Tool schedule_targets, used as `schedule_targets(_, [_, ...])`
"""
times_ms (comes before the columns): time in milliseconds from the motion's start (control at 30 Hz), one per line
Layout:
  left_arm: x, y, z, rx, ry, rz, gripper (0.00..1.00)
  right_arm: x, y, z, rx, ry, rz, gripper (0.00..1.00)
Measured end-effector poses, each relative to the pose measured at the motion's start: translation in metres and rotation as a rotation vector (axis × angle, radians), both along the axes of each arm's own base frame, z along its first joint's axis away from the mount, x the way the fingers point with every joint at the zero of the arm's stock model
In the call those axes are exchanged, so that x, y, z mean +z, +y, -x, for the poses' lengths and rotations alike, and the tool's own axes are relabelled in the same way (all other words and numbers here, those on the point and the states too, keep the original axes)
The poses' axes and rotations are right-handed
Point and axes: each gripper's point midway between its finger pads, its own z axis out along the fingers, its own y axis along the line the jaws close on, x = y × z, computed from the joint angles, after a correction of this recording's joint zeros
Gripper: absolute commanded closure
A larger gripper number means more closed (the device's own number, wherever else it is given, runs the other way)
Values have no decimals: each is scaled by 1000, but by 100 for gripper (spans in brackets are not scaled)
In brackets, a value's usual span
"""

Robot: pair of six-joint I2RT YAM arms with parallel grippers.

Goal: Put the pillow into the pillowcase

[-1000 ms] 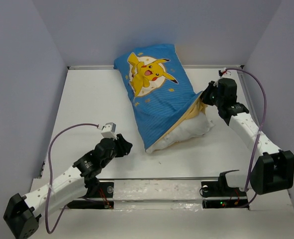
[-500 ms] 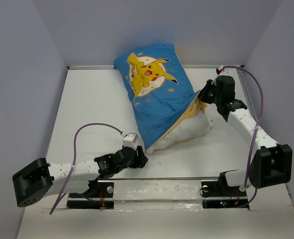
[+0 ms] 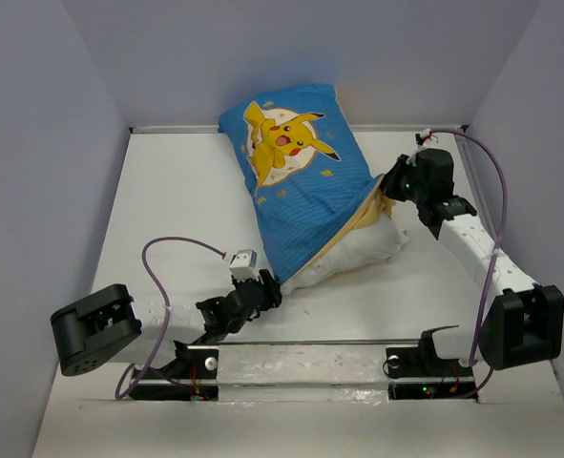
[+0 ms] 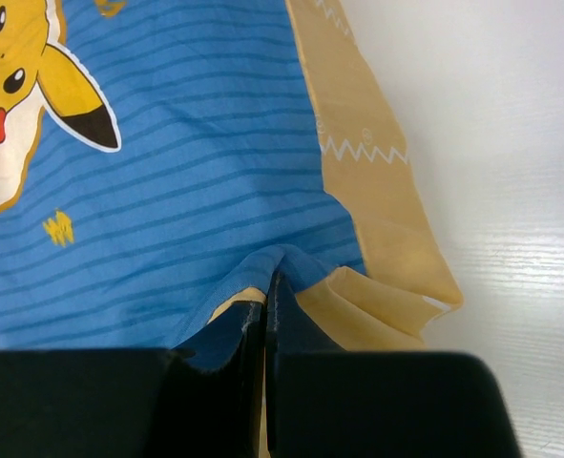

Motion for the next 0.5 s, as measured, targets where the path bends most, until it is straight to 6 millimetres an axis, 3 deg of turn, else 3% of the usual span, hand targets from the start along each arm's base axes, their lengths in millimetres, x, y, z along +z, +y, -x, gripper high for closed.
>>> schedule_targets(167, [5,3,-11,67,-40,24,40,0,3,1,18,-12,-11,100])
schedule_targets(233, [7,4,-15,88,-58,33,46,-1,5,1,25,-14,-18,100])
schedule_targets(333, [8,6,-21,120,-82,32,71,-4,8,3,36,-9,-32,100])
schedule_targets(400, [7,8,-25,136,-100,21,96,-5,9,4,41,-10,-41,100])
schedule_targets(500, [12,7,-29,144,-130,18,100,-7,11,4,52,-12,-47,100])
